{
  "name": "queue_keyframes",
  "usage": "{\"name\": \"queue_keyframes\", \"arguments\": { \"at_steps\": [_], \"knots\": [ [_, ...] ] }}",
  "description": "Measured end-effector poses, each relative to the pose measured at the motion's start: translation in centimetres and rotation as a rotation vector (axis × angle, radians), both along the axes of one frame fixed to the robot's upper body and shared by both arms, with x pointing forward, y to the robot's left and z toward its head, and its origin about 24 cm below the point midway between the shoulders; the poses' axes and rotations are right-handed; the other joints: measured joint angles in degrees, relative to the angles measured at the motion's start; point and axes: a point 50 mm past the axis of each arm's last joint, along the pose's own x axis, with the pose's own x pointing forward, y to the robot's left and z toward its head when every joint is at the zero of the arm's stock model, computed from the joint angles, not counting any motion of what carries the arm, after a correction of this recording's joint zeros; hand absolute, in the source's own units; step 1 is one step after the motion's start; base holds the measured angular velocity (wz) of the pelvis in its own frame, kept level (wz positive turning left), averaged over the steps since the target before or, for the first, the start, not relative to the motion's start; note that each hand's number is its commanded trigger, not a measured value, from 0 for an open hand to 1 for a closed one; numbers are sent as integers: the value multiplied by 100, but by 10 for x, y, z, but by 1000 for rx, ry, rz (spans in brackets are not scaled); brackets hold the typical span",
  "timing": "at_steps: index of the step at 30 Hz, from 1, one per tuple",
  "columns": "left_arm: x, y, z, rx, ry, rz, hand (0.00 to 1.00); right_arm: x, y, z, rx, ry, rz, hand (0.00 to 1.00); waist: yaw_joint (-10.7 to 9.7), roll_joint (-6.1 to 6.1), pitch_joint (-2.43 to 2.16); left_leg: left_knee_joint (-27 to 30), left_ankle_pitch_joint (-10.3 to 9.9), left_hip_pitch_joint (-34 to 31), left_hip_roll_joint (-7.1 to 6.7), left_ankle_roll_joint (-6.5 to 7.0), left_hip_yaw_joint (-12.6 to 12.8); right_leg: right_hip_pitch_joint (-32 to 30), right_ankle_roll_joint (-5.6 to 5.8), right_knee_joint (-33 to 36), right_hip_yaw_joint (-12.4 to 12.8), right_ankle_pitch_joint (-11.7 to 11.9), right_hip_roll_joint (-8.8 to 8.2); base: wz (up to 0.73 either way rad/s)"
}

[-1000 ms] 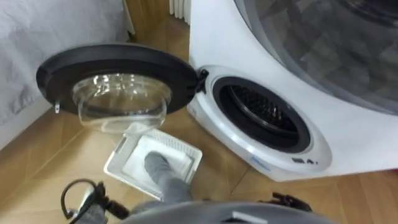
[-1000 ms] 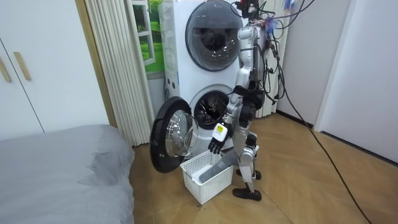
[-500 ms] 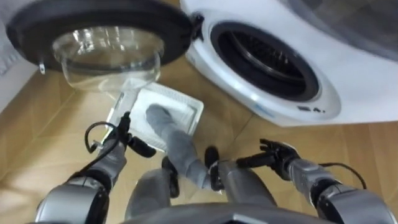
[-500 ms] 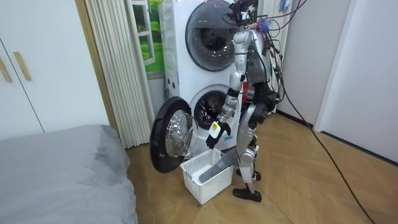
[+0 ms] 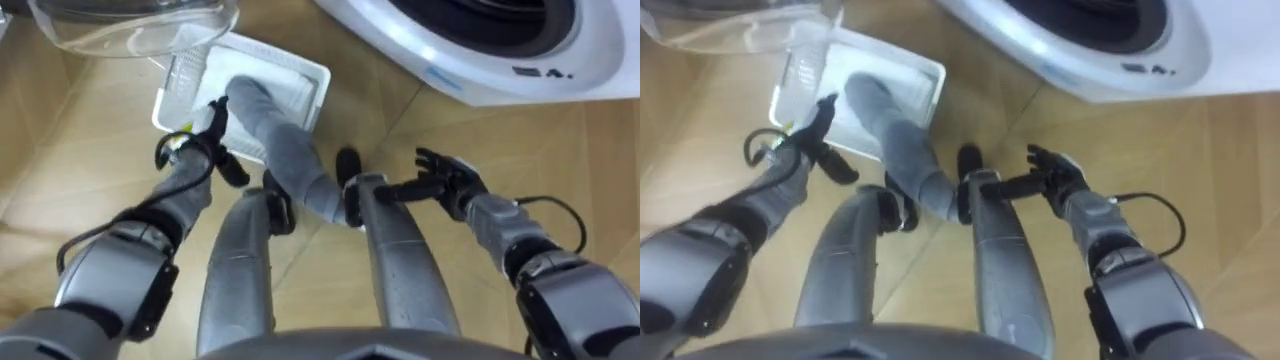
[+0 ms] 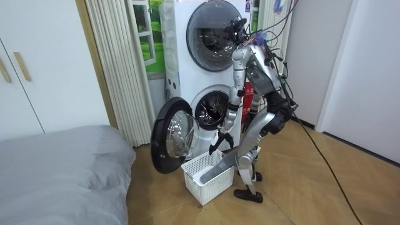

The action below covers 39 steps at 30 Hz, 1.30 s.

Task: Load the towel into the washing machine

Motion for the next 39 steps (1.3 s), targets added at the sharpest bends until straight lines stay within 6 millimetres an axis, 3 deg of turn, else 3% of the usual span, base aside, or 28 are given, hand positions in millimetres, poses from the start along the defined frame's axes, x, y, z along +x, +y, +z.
{"name": "queue_keyframes", "arguments": {
  "at_steps": [4, 9, 18, 23, 24, 25, 26, 27, 29, 39],
  "knots": [
    [16, -13, 16, 81, -62, -122, 0, 10, -1, 8, 64, -46, -41, 0, -93, 17, 11, 392, -100, -568, 38, 41, 17, -557, 17, 315, -11, -29, -2, -5],
    [24, -21, 25, 170, -99, -218, 0, 17, 0, 15, 131, -79, -91, 0, -191, 32, 20, 711, -227, -1046, 194, 90, 101, -1012, 18, 499, -91, -28, -4, -11],
    [30, -28, 33, 272, -152, -321, 0, 35, 5, 29, 195, -147, -131, 0, -364, 12, 36, 1233, -450, -1701, 216, 133, 107, -1690, 9, 999, -122, -212, -13, -4],
    [33, -34, 38, 312, -164, -397, 0, 42, 13, 36, 198, -179, -70, 0, -565, -23, 57, 1387, -546, -1852, 222, 149, 99, -1847, 19, 1153, -119, -297, -16, 0],
    [33, -34, 38, 311, -161, -406, 5, 43, 14, 37, 200, -182, -65, 0, -580, -23, 57, 1398, -553, -1864, 222, 154, 99, -1859, 22, 1161, -114, -301, -16, 0],
    [33, -36, 38, 313, -156, -426, 58, 45, 15, 38, 205, -190, -59, 0, -595, -29, 60, 1430, -577, -1889, 255, 158, 102, -1881, 24, 1177, -117, -310, -13, -9],
    [33, -39, 40, 321, -148, -455, 83, 47, 16, 41, 208, -203, -53, 0, -599, -54, 75, 1446, -591, -1898, 279, 169, 121, -1891, 25, 1177, -130, -311, -12, -10],
    [34, -40, 40, 327, -141, -465, 100, 48, 16, 41, 208, -207, -49, 0, -600, -72, 86, 1447, -593, -1898, 281, 168, 123, -1891, 24, 1175, -137, -311, -15, -7],
    [35, -42, 41, 350, -109, -498, 100, 51, 21, 44, 203, -222, -27, 0, -635, -110, 109, 1457, -598, -1923, 291, 172, 110, -1900, 21, 1170, -167, -313, -21, 0],
    [38, -50, 42, 379, 23, -567, 100, 57, 35, 47, 214, -227, 9, 0, -698, -110, 108, 1411, -607, -1962, 288, 207, 118, -1913, 21, 1093, -276, -313, -109, 0]
  ]
}}
